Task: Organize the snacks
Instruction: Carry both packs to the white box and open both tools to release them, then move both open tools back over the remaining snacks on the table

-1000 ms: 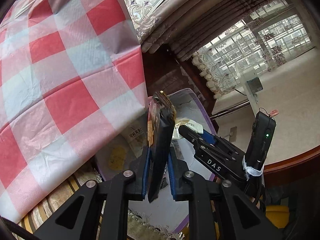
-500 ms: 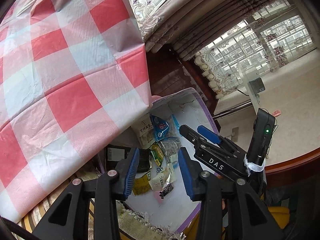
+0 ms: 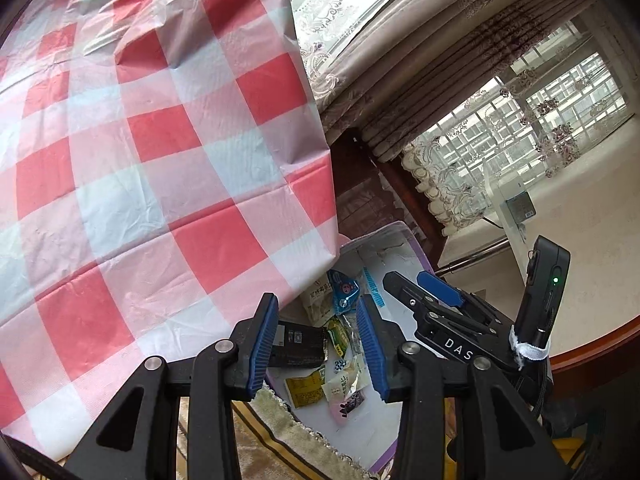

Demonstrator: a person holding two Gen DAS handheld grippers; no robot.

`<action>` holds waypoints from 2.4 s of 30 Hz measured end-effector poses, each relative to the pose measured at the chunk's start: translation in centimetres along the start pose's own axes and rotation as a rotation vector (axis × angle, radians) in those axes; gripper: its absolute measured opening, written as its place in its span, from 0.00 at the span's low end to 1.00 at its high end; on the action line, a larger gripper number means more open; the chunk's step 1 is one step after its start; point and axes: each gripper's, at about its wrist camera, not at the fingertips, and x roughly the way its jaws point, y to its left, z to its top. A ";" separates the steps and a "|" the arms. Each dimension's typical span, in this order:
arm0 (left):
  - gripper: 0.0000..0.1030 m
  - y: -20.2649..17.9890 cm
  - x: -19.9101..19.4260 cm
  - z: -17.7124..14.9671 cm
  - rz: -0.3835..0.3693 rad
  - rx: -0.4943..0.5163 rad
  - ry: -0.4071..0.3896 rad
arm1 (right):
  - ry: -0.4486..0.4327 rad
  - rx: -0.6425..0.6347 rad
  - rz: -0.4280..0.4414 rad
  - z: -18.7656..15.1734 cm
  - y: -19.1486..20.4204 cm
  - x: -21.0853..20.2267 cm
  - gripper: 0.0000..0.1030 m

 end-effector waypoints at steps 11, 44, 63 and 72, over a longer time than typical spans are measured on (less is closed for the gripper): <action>0.41 5.4 -5.8 -0.6 0.094 -0.099 -0.141 | -0.022 -0.118 0.059 0.5 6.6 -1.7 0.69; 0.42 22.8 -23.2 -12.5 0.303 -0.564 -0.426 | 0.067 -0.443 0.230 -2.9 25.0 -0.9 0.74; 0.43 28.4 -23.9 -12.4 0.412 -0.695 -0.398 | 0.065 -0.765 0.348 -5.2 34.8 -0.6 0.83; 0.43 29.1 -23.6 -9.4 0.549 -0.585 -0.375 | 0.061 -0.938 0.422 -6.2 40.0 0.7 0.87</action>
